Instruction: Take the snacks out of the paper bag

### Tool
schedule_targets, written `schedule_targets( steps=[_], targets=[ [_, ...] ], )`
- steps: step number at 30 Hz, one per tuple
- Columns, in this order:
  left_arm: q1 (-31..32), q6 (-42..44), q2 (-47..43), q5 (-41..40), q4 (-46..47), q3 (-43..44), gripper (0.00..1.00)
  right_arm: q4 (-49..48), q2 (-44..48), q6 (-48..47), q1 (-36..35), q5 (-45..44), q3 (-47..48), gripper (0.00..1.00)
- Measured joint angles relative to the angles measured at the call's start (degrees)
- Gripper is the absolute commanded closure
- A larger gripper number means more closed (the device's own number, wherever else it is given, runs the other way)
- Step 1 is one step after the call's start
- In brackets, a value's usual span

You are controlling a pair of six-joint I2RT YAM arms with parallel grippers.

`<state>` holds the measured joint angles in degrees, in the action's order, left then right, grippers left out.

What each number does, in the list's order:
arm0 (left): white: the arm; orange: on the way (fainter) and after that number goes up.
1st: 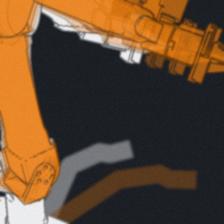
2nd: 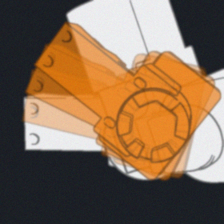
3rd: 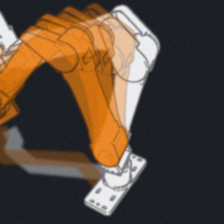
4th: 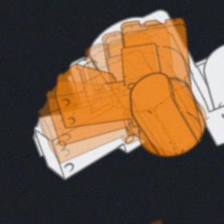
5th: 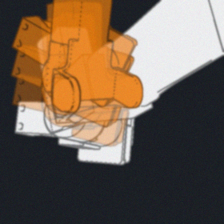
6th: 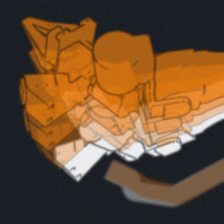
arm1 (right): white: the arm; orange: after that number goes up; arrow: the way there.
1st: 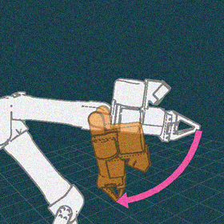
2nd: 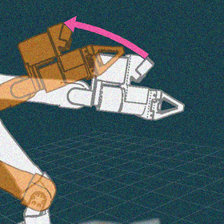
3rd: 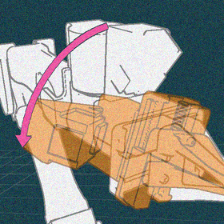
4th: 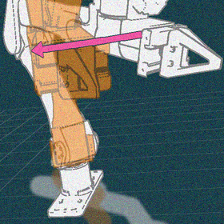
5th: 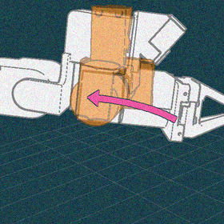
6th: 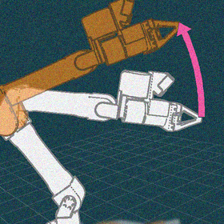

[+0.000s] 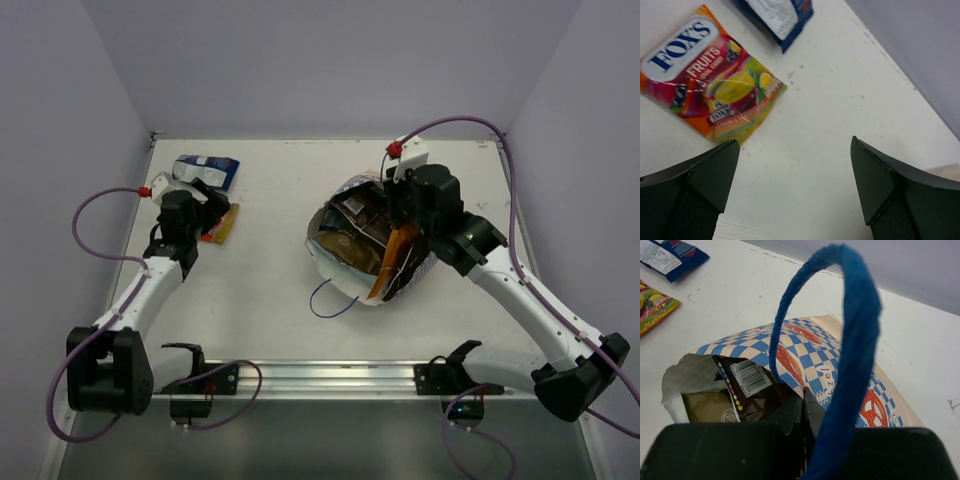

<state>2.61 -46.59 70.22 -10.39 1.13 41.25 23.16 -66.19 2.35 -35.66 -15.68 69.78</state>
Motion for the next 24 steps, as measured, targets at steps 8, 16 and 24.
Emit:
schedule_targets(
  steps=[8, 16, 24],
  targets=[
    [19.0, -9.2, -17.6, 7.3, -3.6, 1.4, 0.09, 0.0, 0.0, 0.1, 0.0, 0.2, 0.0, 1.00],
    [42.1, -16.1, -2.2, 5.7, -3.3, 18.1, 0.18, 0.6, 0.0, 0.6, 0.0, 0.9, 0.1, 1.00],
    [49.9, -20.1, 14.3, 4.3, -3.2, 25.3, 0.29, 3.3, 1.9, 3.8, 0.0, 4.9, 0.2, 1.00]
  ],
)
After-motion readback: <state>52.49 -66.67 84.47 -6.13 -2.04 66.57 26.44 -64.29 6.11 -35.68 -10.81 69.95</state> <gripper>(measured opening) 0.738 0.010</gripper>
